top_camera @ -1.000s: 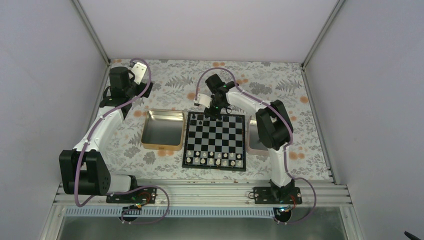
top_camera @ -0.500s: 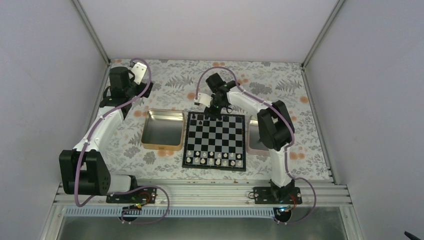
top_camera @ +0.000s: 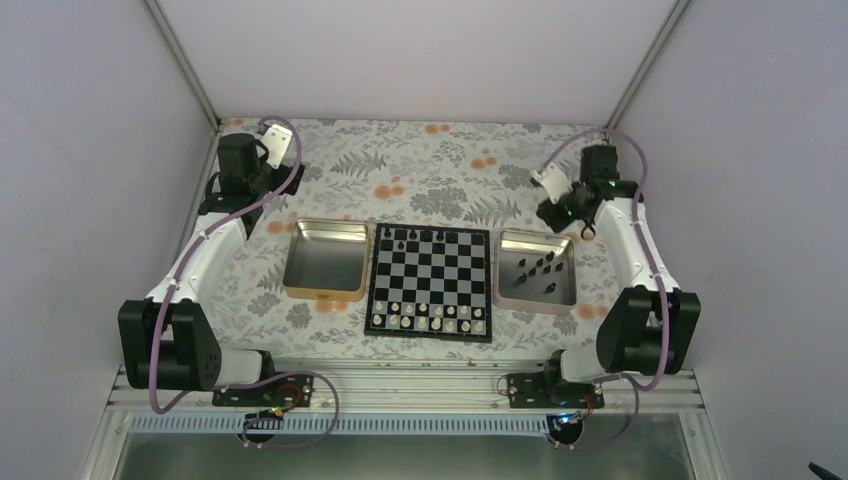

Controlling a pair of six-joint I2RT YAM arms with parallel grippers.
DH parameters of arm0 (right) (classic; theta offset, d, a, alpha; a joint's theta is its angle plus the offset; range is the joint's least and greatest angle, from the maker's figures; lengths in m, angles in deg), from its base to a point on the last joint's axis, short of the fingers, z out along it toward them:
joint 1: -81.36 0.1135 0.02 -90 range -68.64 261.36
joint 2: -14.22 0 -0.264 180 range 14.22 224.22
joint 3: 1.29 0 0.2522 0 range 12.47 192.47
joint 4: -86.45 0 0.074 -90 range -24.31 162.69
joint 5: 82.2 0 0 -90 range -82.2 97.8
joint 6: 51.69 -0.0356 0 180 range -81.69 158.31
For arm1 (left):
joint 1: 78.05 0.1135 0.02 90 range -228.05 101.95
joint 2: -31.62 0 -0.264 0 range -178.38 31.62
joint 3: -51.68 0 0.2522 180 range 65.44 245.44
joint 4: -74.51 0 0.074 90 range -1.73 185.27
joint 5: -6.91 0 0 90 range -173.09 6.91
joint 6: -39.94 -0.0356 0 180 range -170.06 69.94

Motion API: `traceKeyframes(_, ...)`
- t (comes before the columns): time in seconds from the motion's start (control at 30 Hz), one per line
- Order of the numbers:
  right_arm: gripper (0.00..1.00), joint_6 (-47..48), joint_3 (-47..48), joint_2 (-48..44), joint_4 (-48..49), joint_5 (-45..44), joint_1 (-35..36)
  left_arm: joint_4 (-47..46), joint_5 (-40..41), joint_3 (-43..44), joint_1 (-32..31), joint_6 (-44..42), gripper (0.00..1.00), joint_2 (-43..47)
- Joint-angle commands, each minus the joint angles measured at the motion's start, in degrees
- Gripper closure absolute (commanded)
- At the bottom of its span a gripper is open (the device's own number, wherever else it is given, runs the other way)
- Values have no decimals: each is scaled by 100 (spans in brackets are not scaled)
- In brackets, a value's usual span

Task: Set up the chess pieces on the board
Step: Pick up the chess piece from the storage box.

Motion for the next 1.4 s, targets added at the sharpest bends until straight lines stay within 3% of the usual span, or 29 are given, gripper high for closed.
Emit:
traceKeyframes(0.0, 76, 408, -1028, -192, -274, 102, -628, 15, -99, 88, 22, 60, 0, -41)
traceKeyframes(0.2, 78, 582, -1734, -570, -525, 530, -807, 1, -105, 69, 18, 51, 0, -92)
traceKeyframes(0.5, 75, 46, -2259, -578, -613, 239, 229, -58, -148, -4, -2, 25, 0, -149)
traceKeyframes(1.37, 75, -712, -2355, -149, 5, -406, 353, -69, -78, 18, -116, 89, 0, -174)
